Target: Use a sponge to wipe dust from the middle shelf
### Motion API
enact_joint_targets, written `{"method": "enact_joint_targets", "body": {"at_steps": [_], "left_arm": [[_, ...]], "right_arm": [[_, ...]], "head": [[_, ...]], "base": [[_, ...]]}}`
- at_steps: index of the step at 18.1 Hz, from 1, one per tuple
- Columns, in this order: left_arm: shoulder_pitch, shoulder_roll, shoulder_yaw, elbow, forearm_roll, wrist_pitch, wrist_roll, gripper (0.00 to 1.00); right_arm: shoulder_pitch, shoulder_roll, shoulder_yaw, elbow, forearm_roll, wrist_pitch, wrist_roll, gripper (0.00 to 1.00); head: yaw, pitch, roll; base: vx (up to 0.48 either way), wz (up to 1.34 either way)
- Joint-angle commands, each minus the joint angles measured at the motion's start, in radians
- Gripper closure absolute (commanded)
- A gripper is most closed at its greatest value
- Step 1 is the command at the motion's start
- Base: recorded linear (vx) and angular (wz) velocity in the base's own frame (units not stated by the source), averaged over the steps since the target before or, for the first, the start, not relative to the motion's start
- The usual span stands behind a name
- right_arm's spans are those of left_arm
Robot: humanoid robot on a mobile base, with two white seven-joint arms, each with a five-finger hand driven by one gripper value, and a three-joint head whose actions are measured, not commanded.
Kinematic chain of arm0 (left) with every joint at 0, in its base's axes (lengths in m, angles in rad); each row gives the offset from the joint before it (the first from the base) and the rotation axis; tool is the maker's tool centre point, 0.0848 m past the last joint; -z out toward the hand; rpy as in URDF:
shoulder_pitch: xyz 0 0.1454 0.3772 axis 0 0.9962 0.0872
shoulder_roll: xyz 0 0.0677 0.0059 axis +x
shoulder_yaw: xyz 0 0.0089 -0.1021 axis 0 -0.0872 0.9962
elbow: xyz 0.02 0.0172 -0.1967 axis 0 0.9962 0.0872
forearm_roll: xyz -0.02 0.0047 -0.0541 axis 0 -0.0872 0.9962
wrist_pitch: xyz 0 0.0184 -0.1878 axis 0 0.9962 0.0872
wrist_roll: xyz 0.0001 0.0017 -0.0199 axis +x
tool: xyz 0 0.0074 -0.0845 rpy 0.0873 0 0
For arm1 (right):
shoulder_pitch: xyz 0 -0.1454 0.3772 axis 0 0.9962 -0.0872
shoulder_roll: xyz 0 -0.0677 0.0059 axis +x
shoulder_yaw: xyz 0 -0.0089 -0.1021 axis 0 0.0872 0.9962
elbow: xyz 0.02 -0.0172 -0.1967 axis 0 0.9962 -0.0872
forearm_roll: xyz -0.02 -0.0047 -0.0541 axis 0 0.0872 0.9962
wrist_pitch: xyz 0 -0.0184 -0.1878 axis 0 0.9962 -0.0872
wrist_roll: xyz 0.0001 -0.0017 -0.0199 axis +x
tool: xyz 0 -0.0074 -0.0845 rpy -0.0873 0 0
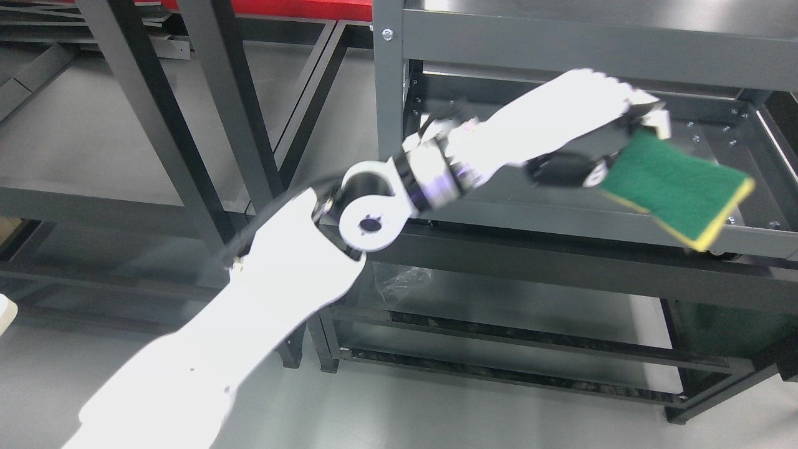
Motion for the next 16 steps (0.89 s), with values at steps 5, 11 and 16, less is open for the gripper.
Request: {"method": "enact_joint_targets", "body": {"at_steps": [5, 11, 16], "left_arm": [[-0.344, 0.018, -0.139, 0.181, -0.351, -0.014, 0.003, 1.0], [-0.346, 0.018, 0.052, 0.185, -0.498, -0.279, -0.149, 1.0], [-0.323, 0.11, 0.248, 0.093, -0.488, -0.431, -0.174, 1.0]], "right_arm": [[0.0, -0.017, 0.0, -0.017, 0.0, 0.0, -0.001, 0.0], [0.0, -0.017, 0.001, -0.017, 0.0, 0.0, -0.001, 0.0], [0.0, -0.017, 0.0, -0.017, 0.0, 0.0, -0.001, 0.0]], "head": [[0.0, 0.0, 0.0], [0.0, 0.0, 0.0], [0.0, 0.0, 0.0]], "base": [[0.0, 0.0], [0.0, 0.0], [0.0, 0.0]]}}
